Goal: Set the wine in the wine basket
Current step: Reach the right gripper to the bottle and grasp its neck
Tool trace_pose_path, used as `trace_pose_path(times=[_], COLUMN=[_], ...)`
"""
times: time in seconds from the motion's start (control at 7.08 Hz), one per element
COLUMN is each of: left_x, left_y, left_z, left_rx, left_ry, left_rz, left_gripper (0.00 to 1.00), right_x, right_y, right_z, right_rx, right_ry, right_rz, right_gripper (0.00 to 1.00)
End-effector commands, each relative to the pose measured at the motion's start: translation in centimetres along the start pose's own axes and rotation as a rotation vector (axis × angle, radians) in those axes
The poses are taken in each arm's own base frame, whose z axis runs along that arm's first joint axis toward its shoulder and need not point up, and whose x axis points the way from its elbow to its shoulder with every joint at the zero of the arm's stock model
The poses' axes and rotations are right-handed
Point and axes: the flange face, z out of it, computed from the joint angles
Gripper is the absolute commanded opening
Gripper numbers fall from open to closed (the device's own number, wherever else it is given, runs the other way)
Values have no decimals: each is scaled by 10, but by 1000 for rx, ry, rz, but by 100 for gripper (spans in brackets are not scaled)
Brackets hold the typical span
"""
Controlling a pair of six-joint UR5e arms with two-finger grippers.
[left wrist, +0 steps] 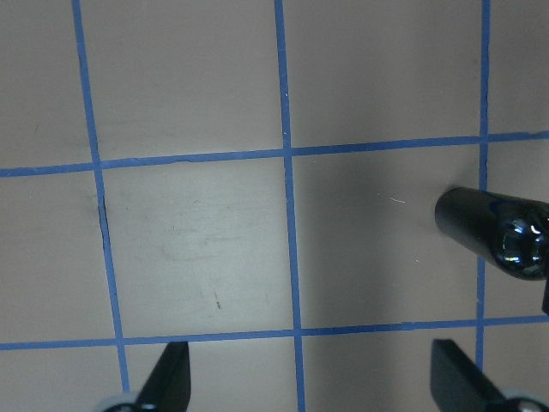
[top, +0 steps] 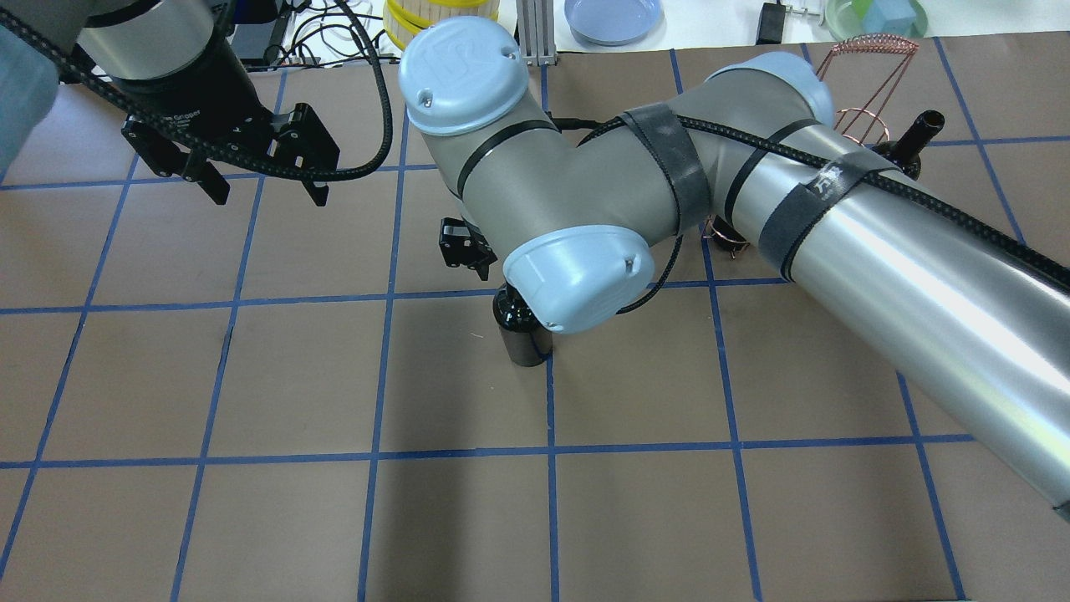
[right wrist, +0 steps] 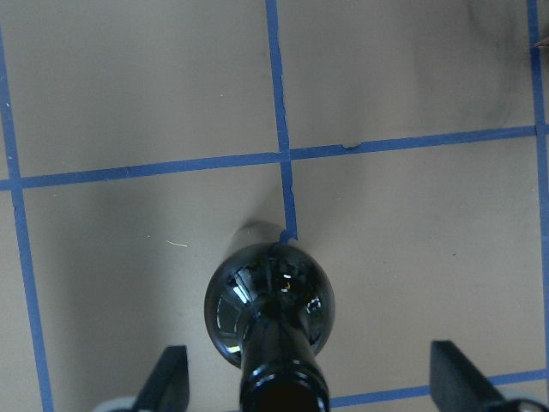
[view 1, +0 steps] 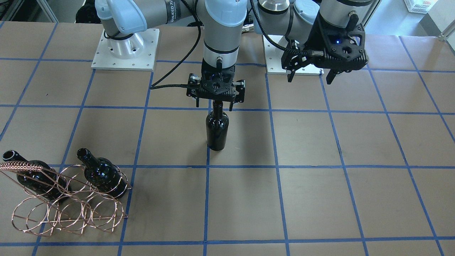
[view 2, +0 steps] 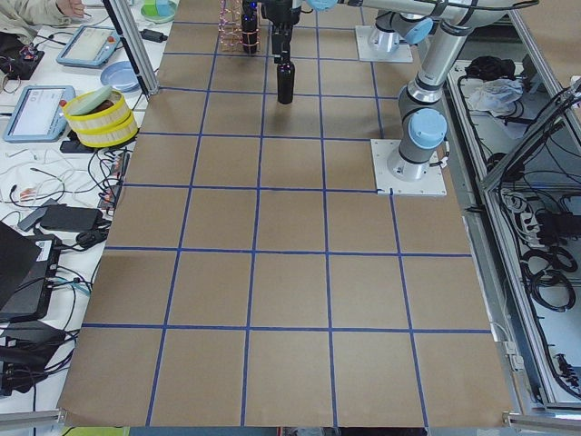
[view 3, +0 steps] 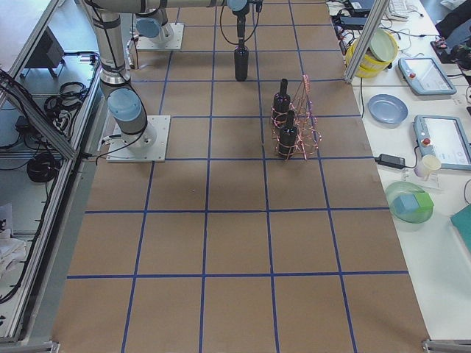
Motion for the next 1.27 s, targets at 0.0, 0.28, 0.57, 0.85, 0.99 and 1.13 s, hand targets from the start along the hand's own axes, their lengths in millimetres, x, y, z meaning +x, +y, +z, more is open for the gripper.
trace_pose_path(times=[0.0, 0.28, 0.57, 0.85, 0.99, 1.13], left_x=[1, 0, 0, 1, 1, 1], left_y=[0, -4, -5, -4, -4, -4], left_z=[2, 6, 7, 6, 6, 5], left_rx=[-6, -11, -12, -11, -9, -9], left_ry=[4, 5, 5, 5, 4, 3], left_rz=[1, -1, -7, -5, -5, 1], left_gripper=[100, 100, 100, 100, 100, 100], right_x=[-4, -5, -4, -4, -3, -3], right_y=[-2, -1, -1, -2, -2, -3], right_z=[9, 10, 10, 10, 10, 8], right_rx=[-32, -49, -53, -51, -51, -44], right_ry=[-32, -47, -42, -44, -46, -50], right_rz=[-2, -42, -41, -39, -39, -39], right_gripper=[100, 96, 57, 3, 0, 0])
